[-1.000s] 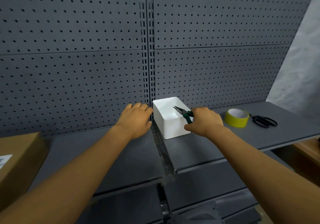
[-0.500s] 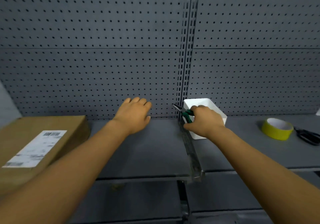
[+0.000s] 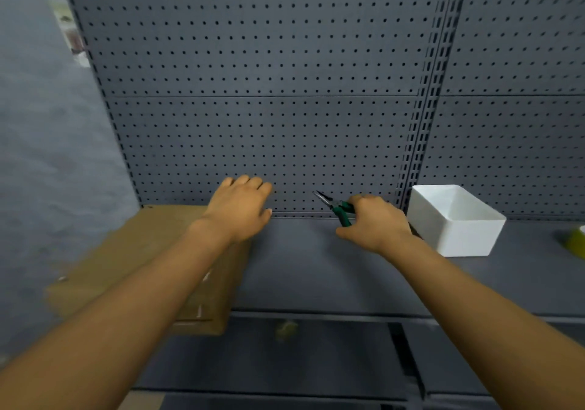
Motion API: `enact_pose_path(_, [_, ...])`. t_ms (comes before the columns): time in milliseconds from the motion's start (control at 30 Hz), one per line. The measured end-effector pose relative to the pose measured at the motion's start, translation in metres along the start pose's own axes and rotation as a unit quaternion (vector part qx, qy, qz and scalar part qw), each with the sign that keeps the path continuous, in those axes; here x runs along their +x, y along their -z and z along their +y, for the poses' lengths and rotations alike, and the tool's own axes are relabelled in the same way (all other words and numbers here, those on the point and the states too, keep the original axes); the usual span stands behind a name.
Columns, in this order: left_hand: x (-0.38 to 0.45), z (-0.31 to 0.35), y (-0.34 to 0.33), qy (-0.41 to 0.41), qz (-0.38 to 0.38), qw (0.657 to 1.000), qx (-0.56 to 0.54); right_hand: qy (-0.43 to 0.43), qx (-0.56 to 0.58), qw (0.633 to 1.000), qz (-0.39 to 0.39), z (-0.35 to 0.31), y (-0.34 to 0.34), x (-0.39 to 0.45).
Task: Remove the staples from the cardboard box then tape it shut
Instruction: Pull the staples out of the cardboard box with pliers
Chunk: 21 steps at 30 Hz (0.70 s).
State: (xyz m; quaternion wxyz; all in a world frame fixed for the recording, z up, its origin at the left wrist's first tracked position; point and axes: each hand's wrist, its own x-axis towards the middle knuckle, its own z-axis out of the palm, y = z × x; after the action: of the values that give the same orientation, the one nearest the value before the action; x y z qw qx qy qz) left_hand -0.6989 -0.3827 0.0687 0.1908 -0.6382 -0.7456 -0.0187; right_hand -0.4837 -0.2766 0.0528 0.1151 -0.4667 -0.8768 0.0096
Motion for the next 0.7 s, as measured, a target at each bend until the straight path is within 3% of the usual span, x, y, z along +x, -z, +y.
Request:
enact_pose_path(367, [-0.081, -0.109, -0.021, 0.0, -0.041, 0.998, -0.041, -0.04, 0.048, 0.998, -0.001, -0.121, -0.035, -0.029])
enact_pose_path(567, [-0.105, -0.129, -0.024, -0.045, -0.141, 0.974, -0.171, -0.059, 0.059, 0.997, -0.002, -0.152, -0.037, -0.036])
enact_pose_path(700, [-0.114, -0.122, -0.029, -0.042, -0.193, 0.962, -0.188, -0.054, 0.058, 0.997, 0.001, -0.163, -0.035, -0.038])
